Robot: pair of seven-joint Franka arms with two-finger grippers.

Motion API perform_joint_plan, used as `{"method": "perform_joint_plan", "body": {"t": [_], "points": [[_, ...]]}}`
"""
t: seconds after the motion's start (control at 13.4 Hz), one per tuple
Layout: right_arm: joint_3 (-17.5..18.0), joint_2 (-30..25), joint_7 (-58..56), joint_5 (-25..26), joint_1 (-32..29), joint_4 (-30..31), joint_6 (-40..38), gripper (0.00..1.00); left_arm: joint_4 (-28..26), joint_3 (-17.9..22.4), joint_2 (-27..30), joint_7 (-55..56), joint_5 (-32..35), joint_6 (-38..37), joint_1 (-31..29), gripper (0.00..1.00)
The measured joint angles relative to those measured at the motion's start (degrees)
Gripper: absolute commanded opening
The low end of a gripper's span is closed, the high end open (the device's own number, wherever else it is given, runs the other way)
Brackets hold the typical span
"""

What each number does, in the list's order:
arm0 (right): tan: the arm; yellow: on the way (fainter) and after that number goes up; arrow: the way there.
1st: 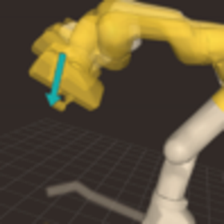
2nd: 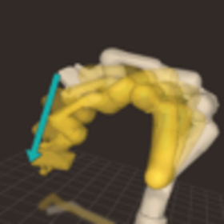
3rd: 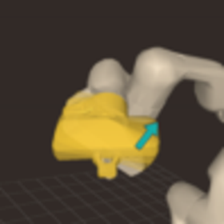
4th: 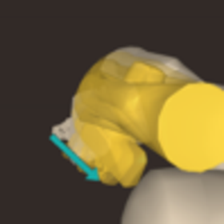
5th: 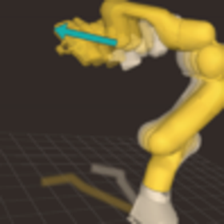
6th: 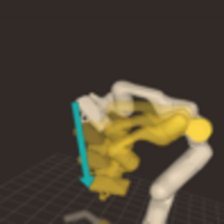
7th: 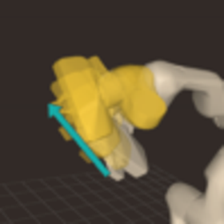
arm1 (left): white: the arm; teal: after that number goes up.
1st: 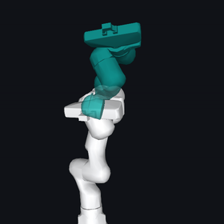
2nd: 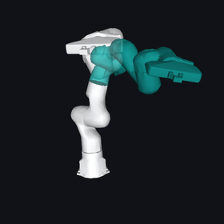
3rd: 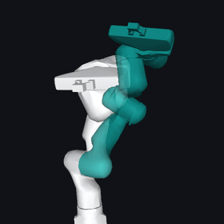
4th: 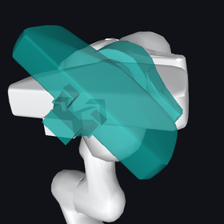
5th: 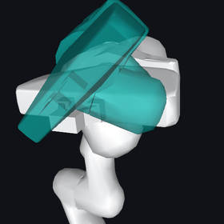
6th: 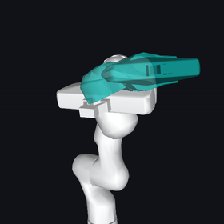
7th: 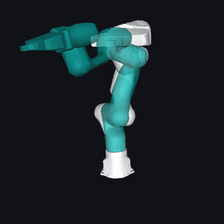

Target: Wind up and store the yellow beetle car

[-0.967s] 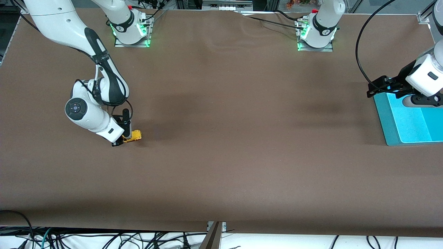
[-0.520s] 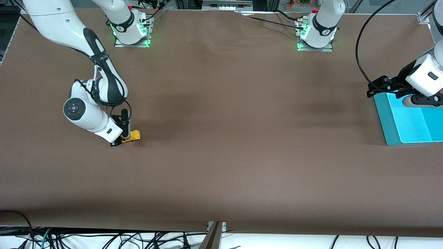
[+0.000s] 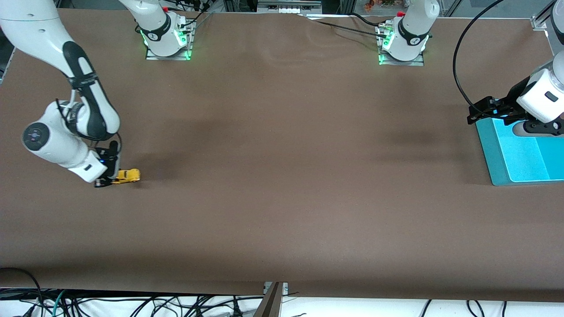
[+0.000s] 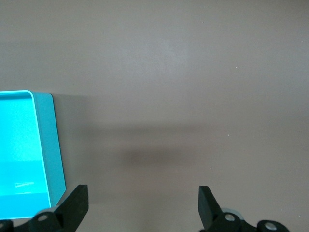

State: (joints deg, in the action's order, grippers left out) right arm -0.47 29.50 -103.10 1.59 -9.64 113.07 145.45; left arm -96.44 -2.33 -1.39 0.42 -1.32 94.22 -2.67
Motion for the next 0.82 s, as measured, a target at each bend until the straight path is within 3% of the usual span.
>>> {"method": "perform_joint_plan", "body": {"t": [0.22,0.3,0.37,0.45,0.82], "points": [[0.30,0.28,-2.13,-0.10,-3.30,-0.02,1.74,0.15,0.00,0.00,0.00,0.00,0.00,0.00,0.00,1.00],[0.38,0.29,-2.13,-0.12,-3.31,-0.01,1.74,0.34,0.00,0.00,0.00,0.00,0.00,0.00,0.00,1.00],[0.41,0.29,-2.13,-0.12,-3.31,-0.01,1.72,0.88,0.00,0.00,0.00,0.00,0.00,0.00,0.00,1.00],[0.42,0.29,-2.13,-0.12,-3.31,-0.04,1.68,1.00,0.00,0.00,0.00,0.00,0.00,0.00,0.00,1.00],[1.17,1.53,-2.13,-0.12,-3.29,-2.07,-0.99,1.00,0.00,0.00,-0.06,0.00,0.00,0.00,-0.05,1.00]]}}
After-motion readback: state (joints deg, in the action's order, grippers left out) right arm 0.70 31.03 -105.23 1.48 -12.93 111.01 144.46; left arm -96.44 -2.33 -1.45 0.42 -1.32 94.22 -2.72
